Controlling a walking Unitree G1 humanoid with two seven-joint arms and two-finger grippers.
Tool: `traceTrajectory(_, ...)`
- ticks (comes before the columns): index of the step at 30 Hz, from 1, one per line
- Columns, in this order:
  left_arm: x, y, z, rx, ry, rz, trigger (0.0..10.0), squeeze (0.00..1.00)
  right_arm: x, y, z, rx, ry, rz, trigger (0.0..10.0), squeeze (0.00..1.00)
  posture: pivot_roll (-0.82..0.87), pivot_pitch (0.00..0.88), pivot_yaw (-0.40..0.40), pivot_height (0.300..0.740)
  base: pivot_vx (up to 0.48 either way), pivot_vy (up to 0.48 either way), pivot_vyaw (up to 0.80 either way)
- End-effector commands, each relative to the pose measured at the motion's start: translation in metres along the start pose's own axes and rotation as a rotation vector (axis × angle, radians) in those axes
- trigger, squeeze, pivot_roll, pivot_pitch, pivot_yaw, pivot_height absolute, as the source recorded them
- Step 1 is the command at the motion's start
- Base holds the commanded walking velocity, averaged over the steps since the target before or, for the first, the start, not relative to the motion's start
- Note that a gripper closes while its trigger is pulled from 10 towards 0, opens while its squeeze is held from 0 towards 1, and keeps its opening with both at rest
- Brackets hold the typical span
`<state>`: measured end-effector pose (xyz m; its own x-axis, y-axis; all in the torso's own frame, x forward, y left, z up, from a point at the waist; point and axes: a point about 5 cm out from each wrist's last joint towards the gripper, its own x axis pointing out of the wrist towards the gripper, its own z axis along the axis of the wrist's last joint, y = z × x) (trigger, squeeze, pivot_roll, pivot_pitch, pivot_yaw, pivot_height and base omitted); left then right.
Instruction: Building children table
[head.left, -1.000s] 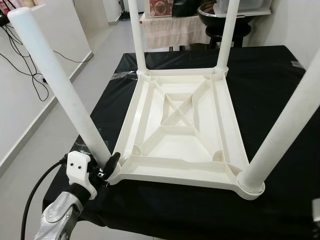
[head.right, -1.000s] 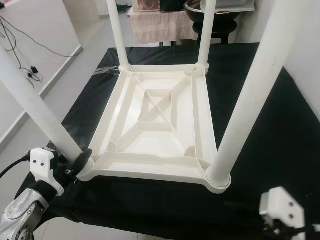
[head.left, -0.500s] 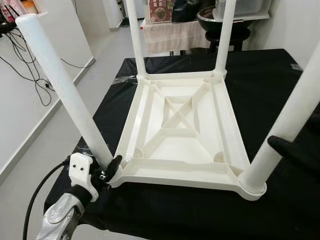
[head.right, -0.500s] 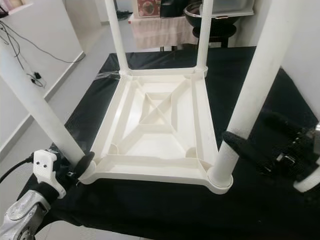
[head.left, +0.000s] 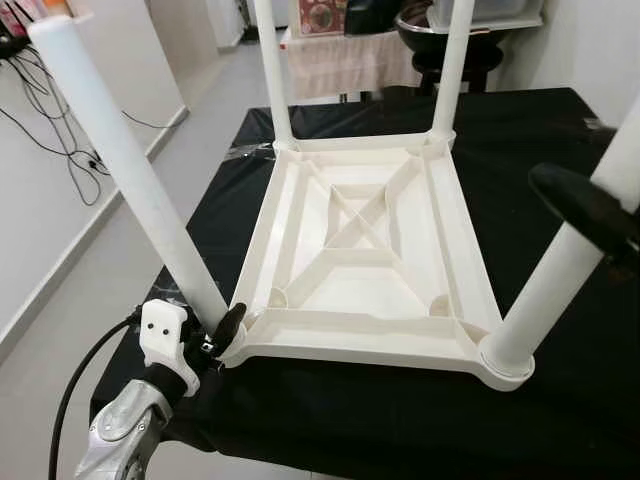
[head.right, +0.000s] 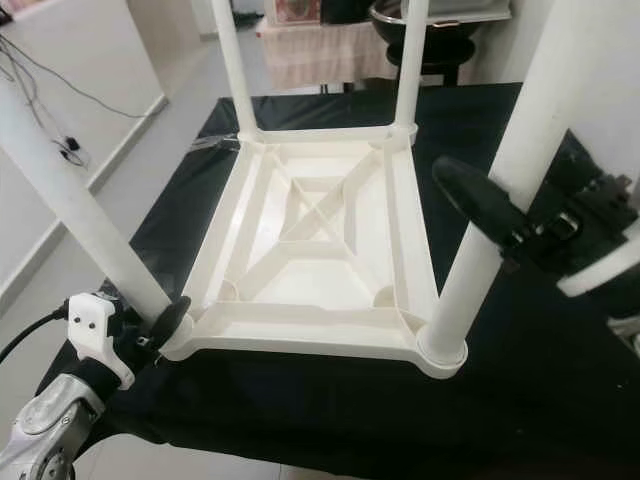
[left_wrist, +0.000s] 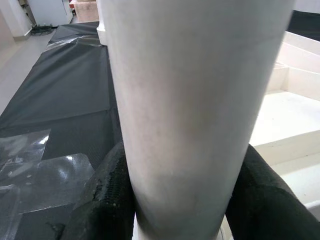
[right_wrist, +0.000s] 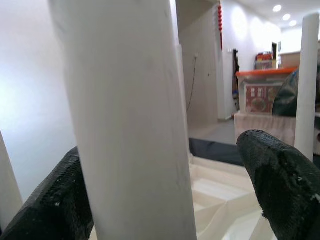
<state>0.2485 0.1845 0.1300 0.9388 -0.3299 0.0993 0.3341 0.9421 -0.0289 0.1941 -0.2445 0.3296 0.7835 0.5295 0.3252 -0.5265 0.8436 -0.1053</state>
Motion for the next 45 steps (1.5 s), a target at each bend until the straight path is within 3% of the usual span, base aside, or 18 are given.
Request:
traceTrajectory(1, 0.000, 0.000, 0.003, 0.018, -0.019, -0.001, 10.0, 0.00, 0.000, 0.003, 0.003, -0.010, 0.012, 0.022, 10.0, 0.00, -0.18, 0.115, 0.089, 0.740, 0.000, 0.000, 0.00)
traceTrajectory(4, 0.000, 0.000, 0.003, 0.017, -0.019, -0.002, 10.0, 0.00, -0.001, 0.003, 0.002, -0.006, 0.018, 0.033, 10.0, 0.00, -0.18, 0.111, 0.089, 0.740, 0.000, 0.000, 0.00)
traceTrajectory(5, 0.001, 0.000, 0.003, 0.017, -0.020, -0.002, 10.0, 0.00, -0.002, 0.004, 0.002, -0.004, 0.026, 0.049, 0.6, 0.00, -0.18, 0.110, 0.089, 0.740, 0.000, 0.000, 0.00)
traceTrajectory(7, 0.001, -0.001, 0.003, 0.016, -0.021, -0.002, 10.0, 0.00, -0.001, 0.005, 0.001, 0.007, 0.032, 0.050, 0.0, 0.00, -0.18, 0.107, 0.089, 0.740, 0.000, 0.000, 0.00)
traceTrajectory(19, 0.004, 0.007, 0.019, 0.042, -0.071, 0.023, 10.0, 0.00, 0.001, -0.006, -0.005, 0.042, 0.051, -0.042, 0.0, 0.00, -0.17, 0.116, 0.091, 0.740, 0.000, 0.000, 0.00)
traceTrajectory(29, 0.015, 0.019, 0.071, 0.108, -0.220, 0.027, 10.0, 0.00, 0.004, -0.030, -0.026, 0.097, 0.075, -0.272, 0.0, 0.00, -0.15, 0.120, 0.087, 0.740, 0.000, 0.000, 0.00)
traceTrajectory(31, 0.021, 0.031, 0.115, 0.159, -0.330, 0.019, 10.0, 0.00, 0.005, -0.042, -0.051, 0.193, 0.097, -0.447, 0.0, 0.00, -0.13, 0.119, 0.094, 0.740, 0.000, 0.000, 0.00)
traceTrajectory(32, 0.021, 0.031, 0.115, 0.159, -0.330, 0.019, 10.0, 0.00, 0.005, -0.042, -0.051, 0.193, 0.097, -0.447, 0.0, 0.00, -0.13, 0.119, 0.094, 0.740, 0.000, 0.000, 0.00)
traceTrajectory(34, 0.026, 0.041, 0.171, 0.233, -0.438, -0.016, 10.0, 0.00, 0.009, -0.041, -0.085, 0.333, 0.132, -0.612, 0.0, 0.00, -0.12, 0.114, 0.098, 0.740, 0.000, 0.000, 0.00)
traceTrajectory(36, 0.026, 0.041, 0.171, 0.233, -0.438, -0.016, 10.0, 0.00, 0.009, -0.041, -0.085, 0.333, 0.132, -0.612, 0.0, 0.00, -0.12, 0.114, 0.098, 0.740, 0.000, 0.000, 0.00)
traceTrajectory(37, 0.029, 0.041, 0.201, 0.271, -0.495, -0.061, 10.0, 0.00, 0.013, -0.035, -0.102, 0.405, 0.156, -0.667, 0.0, 0.00, -0.11, 0.112, 0.105, 0.740, 0.000, 0.000, 0.00)
traceTrajectory(38, 0.029, 0.041, 0.201, 0.271, -0.495, -0.061, 10.0, 0.00, 0.013, -0.035, -0.102, 0.405, 0.156, -0.667, 0.0, 0.00, -0.11, 0.112, 0.105, 0.740, 0.000, 0.000, 0.00)
traceTrajectory(39, 0.031, 0.037, 0.237, 0.299, -0.570, -0.121, 10.0, 0.00, 0.019, -0.023, -0.124, 0.496, 0.197, -0.712, 0.0, 0.00, -0.08, 0.103, 0.130, 0.740, 0.000, 0.000, 0.00)
traceTrajectory(40, 0.031, 0.037, 0.237, 0.299, -0.570, -0.121, 10.0, 0.00, 0.019, -0.023, -0.124, 0.496, 0.197, -0.712, 0.0, 0.00, -0.08, 0.103, 0.130, 0.740, 0.000, 0.000, 0.00)
traceTrajectory(41, 0.033, 0.031, 0.267, 0.328, -0.633, -0.177, 10.0, 0.00, 0.026, -0.012, -0.142, 0.573, 0.239, -0.739, 0.0, 0.00, -0.08, 0.102, 0.132, 0.740, 0.000, 0.000, 0.00)
traceTrajectory(42, 0.035, 0.018, 0.300, 0.335, -0.705, -0.274, 10.0, 1.00, 0.032, 0.000, -0.163, 0.658, 0.292, -0.786, 0.0, 0.00, -0.06, 0.101, 0.150, 0.740, 0.000, 0.000, 0.00)
traceTrajectory(43, 0.035, 0.018, 0.300, 0.335, -0.705, -0.274, 10.0, 1.00, 0.032, 0.000, -0.163, 0.658, 0.292, -0.786, 0.0, 0.00, -0.06, 0.101, 0.150, 0.740, 0.000, 0.000, 0.00)
traceTrajectory(45, 0.037, -0.004, 0.339, 0.336, -0.786, -0.417, 10.0, 1.00, 0.039, 0.010, -0.193, 0.740, 0.364, -0.876, 0.0, 0.00, -0.05, 0.105, 0.174, 0.740, 0.000, 0.000, 0.00)
